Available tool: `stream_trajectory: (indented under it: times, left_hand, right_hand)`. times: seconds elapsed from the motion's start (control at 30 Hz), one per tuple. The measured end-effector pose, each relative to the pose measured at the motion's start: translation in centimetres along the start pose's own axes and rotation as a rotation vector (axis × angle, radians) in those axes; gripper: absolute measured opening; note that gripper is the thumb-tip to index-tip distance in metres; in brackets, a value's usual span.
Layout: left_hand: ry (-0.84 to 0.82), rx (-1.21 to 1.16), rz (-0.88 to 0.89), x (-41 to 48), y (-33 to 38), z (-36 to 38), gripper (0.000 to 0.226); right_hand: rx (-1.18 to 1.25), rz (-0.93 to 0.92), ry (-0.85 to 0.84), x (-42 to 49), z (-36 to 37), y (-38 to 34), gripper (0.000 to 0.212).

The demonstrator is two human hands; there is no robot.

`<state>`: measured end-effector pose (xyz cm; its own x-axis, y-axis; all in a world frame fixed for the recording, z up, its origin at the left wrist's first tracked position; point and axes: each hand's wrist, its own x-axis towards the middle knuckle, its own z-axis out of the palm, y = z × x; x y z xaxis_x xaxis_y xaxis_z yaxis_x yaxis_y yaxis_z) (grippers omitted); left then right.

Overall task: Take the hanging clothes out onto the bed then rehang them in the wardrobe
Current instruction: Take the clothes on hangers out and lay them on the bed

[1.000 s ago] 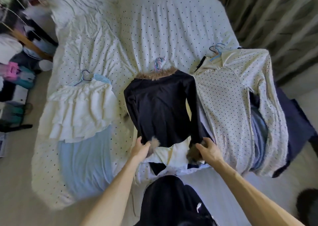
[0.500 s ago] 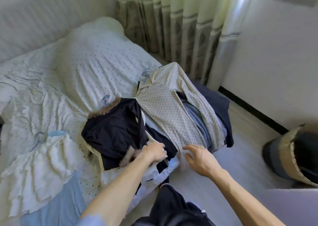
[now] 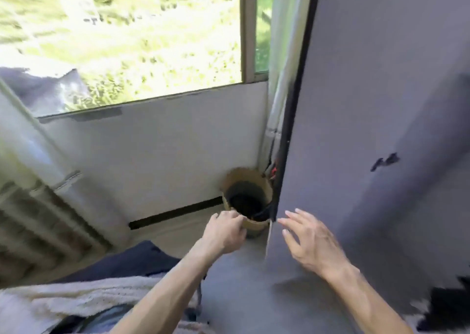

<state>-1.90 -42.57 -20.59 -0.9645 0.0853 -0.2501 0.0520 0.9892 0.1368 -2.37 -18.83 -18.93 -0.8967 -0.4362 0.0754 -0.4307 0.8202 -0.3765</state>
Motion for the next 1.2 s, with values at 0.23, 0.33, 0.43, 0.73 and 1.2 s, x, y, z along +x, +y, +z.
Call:
stream_trajectory:
  times: [0.23,0.33,0.43,0.73,1.2]
  left_hand:
    - [0.113,0.058,0.505,7.6,12.8,-5.8,0.050]
    - [0.105,0.044,0.677,8.7,18.1,-7.4,0.049]
    - [0.102,0.051,0.834,8.9,23.3,-8.8,0.049]
    - [0.110,-0.043,1.095,7.8,34.9,-12.6,0.046]
    - [-0.060,-0.337,1.101,11.8,50.9,-12.7,0.046]
  right_hand:
    - [-0.090,0.478,0.275,-7.3,-9.0,6.1,0.037]
    - [-0.131,0.640,0.362,-11.5,-11.3,7.1,0.038]
    - [-0.174,0.766,0.443,-15.1,-13.2,7.6,0.038]
    - [-0.272,0.998,0.663,-22.2,-17.0,8.6,0.040]
    - [-0.718,1.026,1.022,-25.5,-32.8,21.9,0.052]
